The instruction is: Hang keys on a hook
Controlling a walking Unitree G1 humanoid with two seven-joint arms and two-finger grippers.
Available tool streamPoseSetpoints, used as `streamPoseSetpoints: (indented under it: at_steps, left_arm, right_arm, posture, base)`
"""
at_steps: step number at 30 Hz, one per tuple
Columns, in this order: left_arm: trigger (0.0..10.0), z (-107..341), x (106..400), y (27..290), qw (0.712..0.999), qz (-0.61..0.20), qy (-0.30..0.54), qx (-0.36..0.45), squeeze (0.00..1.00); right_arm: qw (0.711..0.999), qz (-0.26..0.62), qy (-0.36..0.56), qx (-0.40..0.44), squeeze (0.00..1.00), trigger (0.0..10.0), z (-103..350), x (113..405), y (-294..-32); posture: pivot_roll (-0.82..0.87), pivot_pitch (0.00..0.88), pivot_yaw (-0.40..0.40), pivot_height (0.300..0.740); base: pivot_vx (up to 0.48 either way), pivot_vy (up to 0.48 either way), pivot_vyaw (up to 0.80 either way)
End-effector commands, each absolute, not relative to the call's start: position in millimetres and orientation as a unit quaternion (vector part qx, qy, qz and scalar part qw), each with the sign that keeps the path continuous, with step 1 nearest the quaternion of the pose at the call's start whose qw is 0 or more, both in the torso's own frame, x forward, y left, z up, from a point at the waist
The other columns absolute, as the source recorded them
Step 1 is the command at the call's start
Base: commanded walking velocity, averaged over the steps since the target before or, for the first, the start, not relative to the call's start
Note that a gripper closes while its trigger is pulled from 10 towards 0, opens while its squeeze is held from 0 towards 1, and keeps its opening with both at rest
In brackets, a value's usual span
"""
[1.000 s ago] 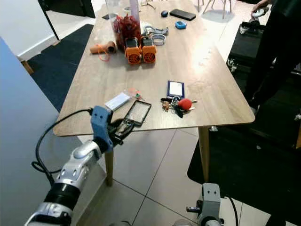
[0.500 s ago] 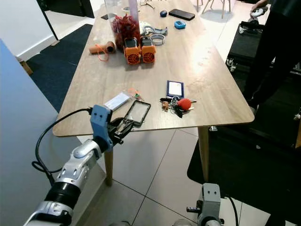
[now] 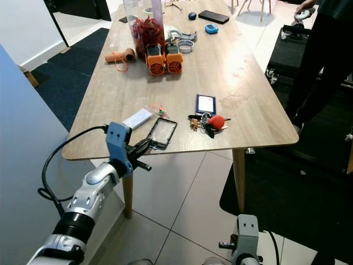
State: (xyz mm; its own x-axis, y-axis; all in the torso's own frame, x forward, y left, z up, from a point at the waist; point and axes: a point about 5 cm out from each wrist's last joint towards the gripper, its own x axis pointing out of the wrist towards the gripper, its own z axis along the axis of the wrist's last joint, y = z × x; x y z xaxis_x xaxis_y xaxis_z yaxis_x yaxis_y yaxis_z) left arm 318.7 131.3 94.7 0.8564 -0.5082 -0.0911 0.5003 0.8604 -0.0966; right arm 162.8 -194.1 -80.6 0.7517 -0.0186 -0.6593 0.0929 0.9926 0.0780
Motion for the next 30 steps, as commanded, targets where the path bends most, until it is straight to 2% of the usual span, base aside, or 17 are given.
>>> streamPoseSetpoints:
  at_steps: [1,12,17,25,26,30]
  left_arm:
    - [0.0,89.9,317.0,131.5,0.962,-0.263,0.065,-0.039,0.0]
    - [0.0,93.7,317.0,131.5,0.958,-0.276,0.057,-0.045,0.0]
    - [0.0,125.6,325.6,129.8,0.95,-0.297,-0.001,-0.101,0.0]
    - [0.0,131.5,329.3,128.1,0.949,-0.304,-0.01,-0.08,0.0]
    - [9.8,127.4,327.7,127.4,0.949,-0.308,-0.003,-0.064,0.0]
    - [10.0,116.2,322.0,126.6,0.946,-0.321,0.014,-0.03,0.0]
  right_arm:
    - [0.932,-0.037,0.356,0.059,0.0,10.0,-82.3,159.3,-194.9]
    - [0.932,-0.038,0.355,0.06,0.0,10.0,-81.8,160.6,-194.8]
    - [0.933,-0.038,0.354,0.06,0.0,10.0,-81.2,162.0,-195.1]
    - [0.932,-0.037,0.355,0.06,0.0,10.0,-81.2,162.7,-195.2]
    - [0.932,-0.037,0.355,0.06,0.0,10.0,-81.2,162.9,-195.0]
    - [0.932,-0.037,0.354,0.061,0.0,10.0,-81.2,162.8,-193.9]
  posture:
    - [0.04,0.082,0.027,0.74]
    - [0.04,0.08,0.026,0.74]
    - [0.05,0.078,0.022,0.74]
    - [0.05,0.079,0.023,0.74]
    - [0.05,0.079,0.023,0.74]
    - [0.05,0.079,0.023,0.74]
  base:
    - [0.0,0.0,0.0]
    - [0.0,0.0,0.0]
    - [0.0,0.0,0.0]
    - [0.0,0.0,0.0]
    - [0.0,0.0,0.0]
    - [0.0,0.0,0.0]
